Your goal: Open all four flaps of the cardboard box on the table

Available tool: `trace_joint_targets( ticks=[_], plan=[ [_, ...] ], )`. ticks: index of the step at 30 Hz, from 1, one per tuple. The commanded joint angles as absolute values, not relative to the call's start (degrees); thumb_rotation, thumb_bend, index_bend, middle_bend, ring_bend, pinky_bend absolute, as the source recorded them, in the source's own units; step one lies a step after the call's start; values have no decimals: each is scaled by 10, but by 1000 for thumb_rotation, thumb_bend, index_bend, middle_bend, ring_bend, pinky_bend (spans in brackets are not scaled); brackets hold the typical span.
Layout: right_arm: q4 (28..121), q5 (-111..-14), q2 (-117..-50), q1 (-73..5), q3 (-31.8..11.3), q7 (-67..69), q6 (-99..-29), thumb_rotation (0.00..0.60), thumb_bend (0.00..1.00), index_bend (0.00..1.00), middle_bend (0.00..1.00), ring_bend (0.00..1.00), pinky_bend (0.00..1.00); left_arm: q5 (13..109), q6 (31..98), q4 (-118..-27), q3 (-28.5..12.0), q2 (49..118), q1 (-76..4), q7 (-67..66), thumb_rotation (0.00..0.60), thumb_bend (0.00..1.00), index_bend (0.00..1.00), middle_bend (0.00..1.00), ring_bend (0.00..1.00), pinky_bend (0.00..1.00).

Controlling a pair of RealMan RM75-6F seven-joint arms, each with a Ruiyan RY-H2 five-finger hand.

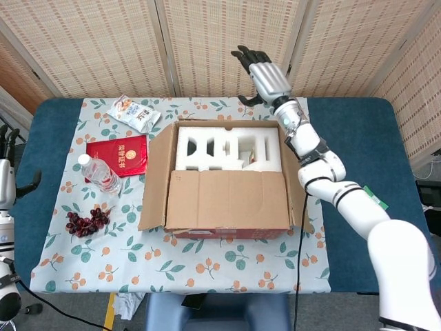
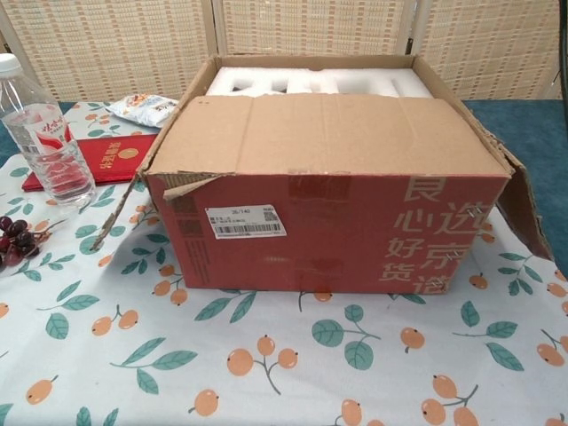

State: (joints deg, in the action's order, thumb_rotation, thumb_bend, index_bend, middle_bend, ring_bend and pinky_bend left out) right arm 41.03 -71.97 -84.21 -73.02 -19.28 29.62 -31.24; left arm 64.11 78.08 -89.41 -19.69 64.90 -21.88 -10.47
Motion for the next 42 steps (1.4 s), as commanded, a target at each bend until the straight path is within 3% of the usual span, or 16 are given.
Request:
trace_joint_targets(
  ticks=[1, 6, 15, 26, 42],
  plan=[
    [634, -753, -692, -663, -171, 360, -312, 600, 371, 0, 0, 0, 19, 642, 794, -908, -192, 650, -214, -121, 600, 382, 0, 0, 0, 0],
    [793, -758, -593, -615, -167, 351, -336, 600, 371, 0, 0, 0, 193, 636, 816, -935, -188, 651, -206, -150, 600, 382, 0, 0, 0, 0],
    [942, -778, -508, -567, -141, 407, -291, 600, 371, 0, 0, 0, 207, 637, 823, -977, -174, 644, -199, -179, 600, 382, 0, 0, 0, 0],
    [906, -856, -540, -543, -115, 536, -302, 600, 372, 0, 0, 0, 232, 620, 820, -997, -170, 642, -202, -207, 600, 382, 0, 0, 0, 0],
    [802, -975, -606, -577, -44, 736, -365, 600, 371, 0, 0, 0, 300, 608, 817, -993, -172, 644, -209, -220, 600, 382, 0, 0, 0, 0]
  ],
)
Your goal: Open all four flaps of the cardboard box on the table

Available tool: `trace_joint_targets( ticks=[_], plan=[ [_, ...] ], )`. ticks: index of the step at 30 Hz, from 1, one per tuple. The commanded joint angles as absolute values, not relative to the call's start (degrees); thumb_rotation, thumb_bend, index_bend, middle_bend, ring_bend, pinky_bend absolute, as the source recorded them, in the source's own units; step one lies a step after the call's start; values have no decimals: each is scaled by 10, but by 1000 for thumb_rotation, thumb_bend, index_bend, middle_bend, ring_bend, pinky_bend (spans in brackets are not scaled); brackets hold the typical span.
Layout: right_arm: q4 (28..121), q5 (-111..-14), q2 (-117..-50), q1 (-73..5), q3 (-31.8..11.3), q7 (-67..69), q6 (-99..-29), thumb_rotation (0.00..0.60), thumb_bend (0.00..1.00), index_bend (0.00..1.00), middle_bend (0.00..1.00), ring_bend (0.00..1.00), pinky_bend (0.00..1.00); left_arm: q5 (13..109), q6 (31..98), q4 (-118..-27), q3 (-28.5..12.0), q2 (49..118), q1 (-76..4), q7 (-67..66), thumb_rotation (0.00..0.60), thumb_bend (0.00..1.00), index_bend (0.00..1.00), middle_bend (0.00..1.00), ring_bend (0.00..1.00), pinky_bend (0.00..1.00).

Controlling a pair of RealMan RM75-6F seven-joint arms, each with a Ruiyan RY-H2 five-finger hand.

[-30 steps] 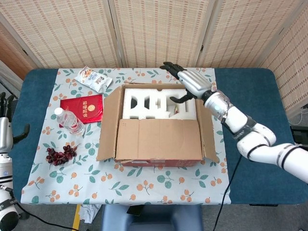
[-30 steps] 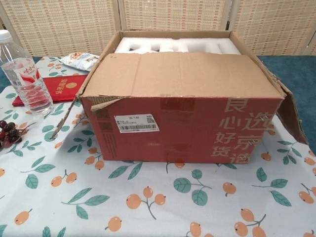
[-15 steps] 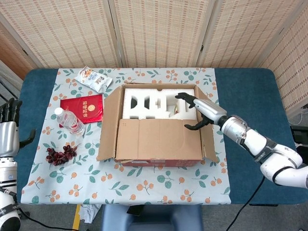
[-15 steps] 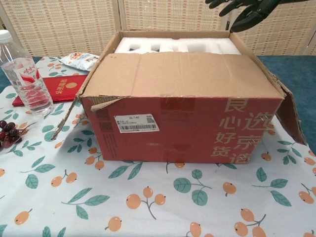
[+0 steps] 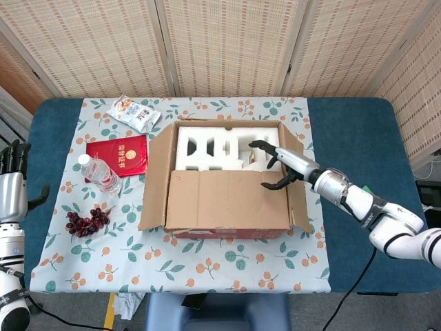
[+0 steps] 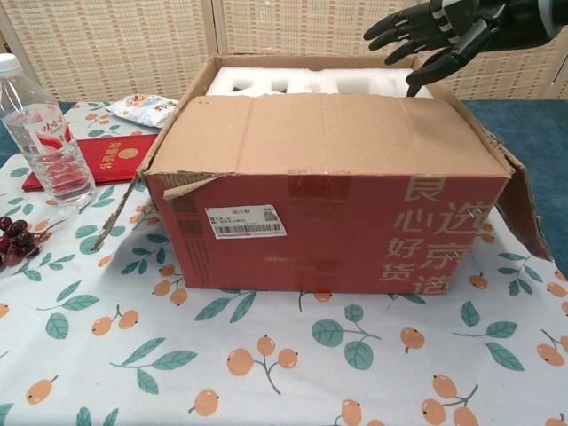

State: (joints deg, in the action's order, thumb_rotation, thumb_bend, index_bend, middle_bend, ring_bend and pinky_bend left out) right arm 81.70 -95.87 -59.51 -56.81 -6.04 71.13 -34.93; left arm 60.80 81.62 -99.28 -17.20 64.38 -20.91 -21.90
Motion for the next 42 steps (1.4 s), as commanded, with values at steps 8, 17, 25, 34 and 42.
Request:
trace_joint_targets(
  ticks=[8, 17, 25, 34, 42],
  plan=[
    [794, -1000, -607, -591, -3, 799, -393, 600, 371, 0, 0, 0, 301, 602, 824, -995, -172, 646, -208, -226, 600, 394, 0, 0, 0, 0],
    [839, -1009, -549, -594, 15, 861, -453, 600, 371, 0, 0, 0, 320, 611, 831, -1004, -169, 652, -212, -238, 600, 422, 0, 0, 0, 0],
    [936, -998, -454, -581, 10, 857, -496, 600, 372, 0, 0, 0, 325, 603, 835, -1002, -174, 667, -222, -255, 600, 421, 0, 0, 0, 0],
    [1023, -1046, -366, -568, 22, 904, -545, 600, 371, 0, 0, 0, 336, 603, 862, -992, -185, 705, -230, -261, 600, 421, 0, 0, 0, 0],
    [1102, -1123, -289, -539, 58, 940, -583, 600, 371, 0, 0, 0, 336, 594, 860, -993, -188, 721, -243, -289, 600, 420, 0, 0, 0, 0]
  ],
)
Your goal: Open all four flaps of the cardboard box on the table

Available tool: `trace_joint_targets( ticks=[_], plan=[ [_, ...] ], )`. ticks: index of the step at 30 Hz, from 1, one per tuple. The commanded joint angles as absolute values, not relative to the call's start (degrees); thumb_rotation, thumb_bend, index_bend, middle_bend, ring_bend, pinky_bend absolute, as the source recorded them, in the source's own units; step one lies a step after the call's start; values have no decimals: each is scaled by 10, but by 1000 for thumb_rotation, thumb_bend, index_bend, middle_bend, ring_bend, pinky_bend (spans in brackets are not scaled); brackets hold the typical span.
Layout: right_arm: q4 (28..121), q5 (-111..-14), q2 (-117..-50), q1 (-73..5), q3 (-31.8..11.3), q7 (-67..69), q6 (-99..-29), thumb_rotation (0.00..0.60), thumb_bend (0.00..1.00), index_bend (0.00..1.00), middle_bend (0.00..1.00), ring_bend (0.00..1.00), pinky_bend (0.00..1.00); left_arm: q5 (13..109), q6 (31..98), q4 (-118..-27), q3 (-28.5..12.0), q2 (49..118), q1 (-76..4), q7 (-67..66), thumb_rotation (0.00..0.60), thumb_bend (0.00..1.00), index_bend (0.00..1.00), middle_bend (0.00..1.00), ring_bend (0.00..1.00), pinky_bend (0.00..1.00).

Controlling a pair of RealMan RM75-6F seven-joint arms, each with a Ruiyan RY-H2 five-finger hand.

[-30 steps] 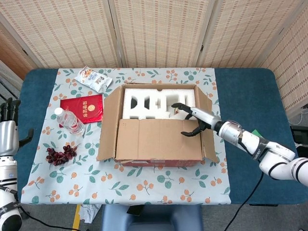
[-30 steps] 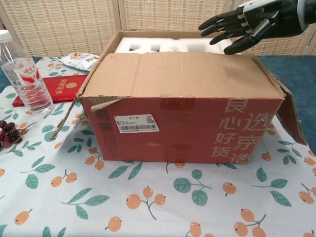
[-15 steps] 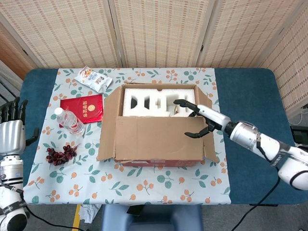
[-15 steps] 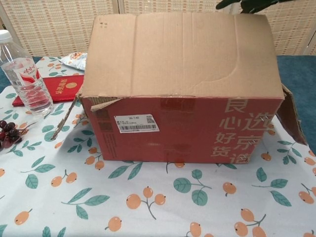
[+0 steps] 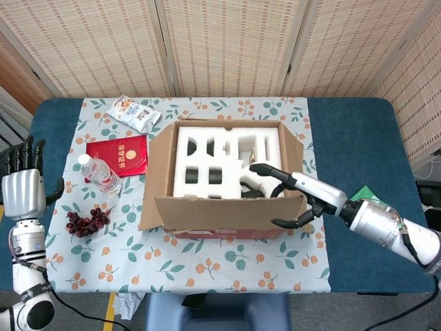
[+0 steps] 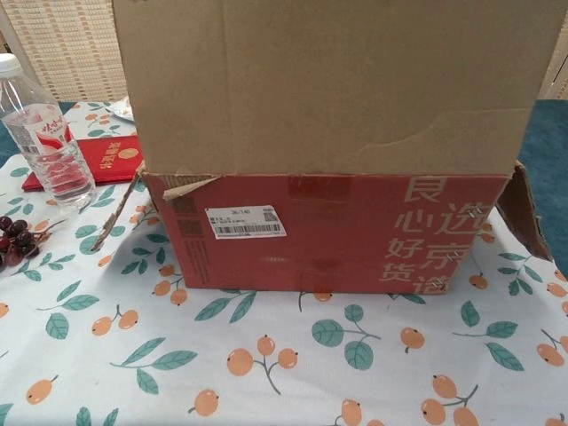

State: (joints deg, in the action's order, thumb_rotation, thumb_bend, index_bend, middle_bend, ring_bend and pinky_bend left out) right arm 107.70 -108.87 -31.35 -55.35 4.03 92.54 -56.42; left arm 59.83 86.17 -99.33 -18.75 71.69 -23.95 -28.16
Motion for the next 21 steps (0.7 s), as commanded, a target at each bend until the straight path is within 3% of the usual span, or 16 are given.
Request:
trace_joint_targets(
  ticks=[1, 14, 18, 21],
  plan=[
    [1107, -1134, -282, -534, 63, 939, -589, 600, 371, 0, 0, 0, 339, 593, 859, -993, -188, 723, -245, -292, 600, 421, 0, 0, 0, 0],
    [1118, -1236, -273, -477, 113, 894, -620, 600, 371, 0, 0, 0, 346, 588, 862, -992, -187, 742, -257, -318, 600, 421, 0, 0, 0, 0],
    [1109, -1208, -291, -450, 98, 773, -618, 600, 371, 0, 0, 0, 336, 589, 855, -1007, -181, 734, -251, -309, 600, 420, 0, 0, 0, 0],
    [1103, -1149, -332, -410, 69, 592, -611, 600, 371, 0, 0, 0, 292, 590, 849, -1036, -167, 716, -237, -301, 600, 421, 0, 0, 0, 0]
  ],
)
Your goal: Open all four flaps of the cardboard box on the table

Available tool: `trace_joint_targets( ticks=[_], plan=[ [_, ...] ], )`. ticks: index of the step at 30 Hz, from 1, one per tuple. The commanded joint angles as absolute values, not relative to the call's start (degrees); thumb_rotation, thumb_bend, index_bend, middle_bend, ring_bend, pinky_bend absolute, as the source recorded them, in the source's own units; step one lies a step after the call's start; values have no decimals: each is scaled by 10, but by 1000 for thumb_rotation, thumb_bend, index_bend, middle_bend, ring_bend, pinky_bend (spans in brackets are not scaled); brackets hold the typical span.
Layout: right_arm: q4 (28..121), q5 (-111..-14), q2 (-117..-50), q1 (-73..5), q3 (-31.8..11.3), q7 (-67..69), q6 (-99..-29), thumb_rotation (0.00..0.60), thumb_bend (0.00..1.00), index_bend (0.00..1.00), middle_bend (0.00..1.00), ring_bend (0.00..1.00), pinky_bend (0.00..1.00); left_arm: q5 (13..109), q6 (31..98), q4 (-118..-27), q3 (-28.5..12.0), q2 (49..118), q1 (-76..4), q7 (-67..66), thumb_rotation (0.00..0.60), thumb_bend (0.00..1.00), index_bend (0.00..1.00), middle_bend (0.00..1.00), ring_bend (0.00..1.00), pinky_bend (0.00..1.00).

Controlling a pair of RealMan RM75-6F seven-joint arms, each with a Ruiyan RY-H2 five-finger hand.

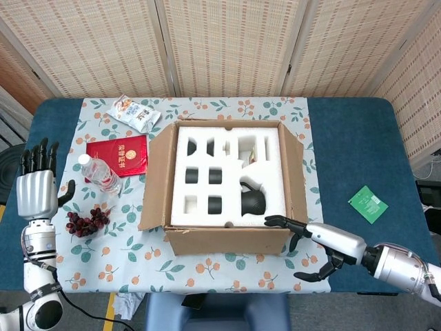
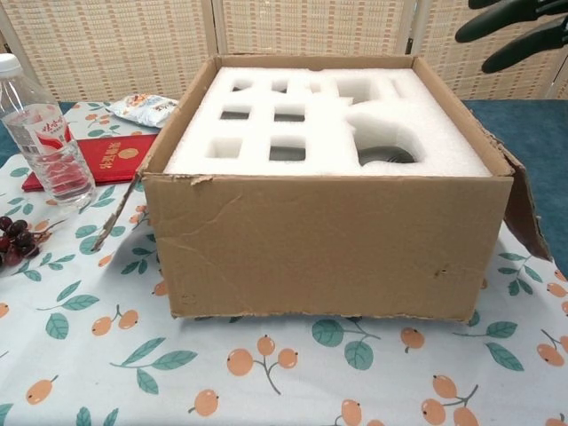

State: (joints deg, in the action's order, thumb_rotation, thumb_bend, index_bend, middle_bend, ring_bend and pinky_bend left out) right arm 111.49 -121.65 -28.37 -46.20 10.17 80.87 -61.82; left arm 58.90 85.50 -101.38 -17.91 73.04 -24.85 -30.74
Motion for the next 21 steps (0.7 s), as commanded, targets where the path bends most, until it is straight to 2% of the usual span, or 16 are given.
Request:
trace_joint_targets(
  ticks=[1, 5, 13, 21],
  plan=[
    [1102, -1135, -347, -399, 63, 543, -610, 600, 371, 0, 0, 0, 283, 592, 849, -1045, -163, 711, -234, -302, 600, 421, 0, 0, 0, 0],
    [1092, -1085, -410, -351, 41, 364, -625, 600, 371, 0, 0, 0, 276, 612, 851, -1084, -140, 689, -220, -307, 600, 421, 0, 0, 0, 0],
    [1051, -1014, -543, -251, 1, 7, -715, 600, 371, 0, 0, 0, 236, 635, 843, -1163, -80, 638, -186, -330, 600, 420, 0, 0, 0, 0],
    [1002, -980, -611, -197, -8, -84, -782, 600, 371, 0, 0, 0, 186, 647, 848, -1164, -77, 617, -172, -303, 600, 420, 0, 0, 0, 0]
  ],
)
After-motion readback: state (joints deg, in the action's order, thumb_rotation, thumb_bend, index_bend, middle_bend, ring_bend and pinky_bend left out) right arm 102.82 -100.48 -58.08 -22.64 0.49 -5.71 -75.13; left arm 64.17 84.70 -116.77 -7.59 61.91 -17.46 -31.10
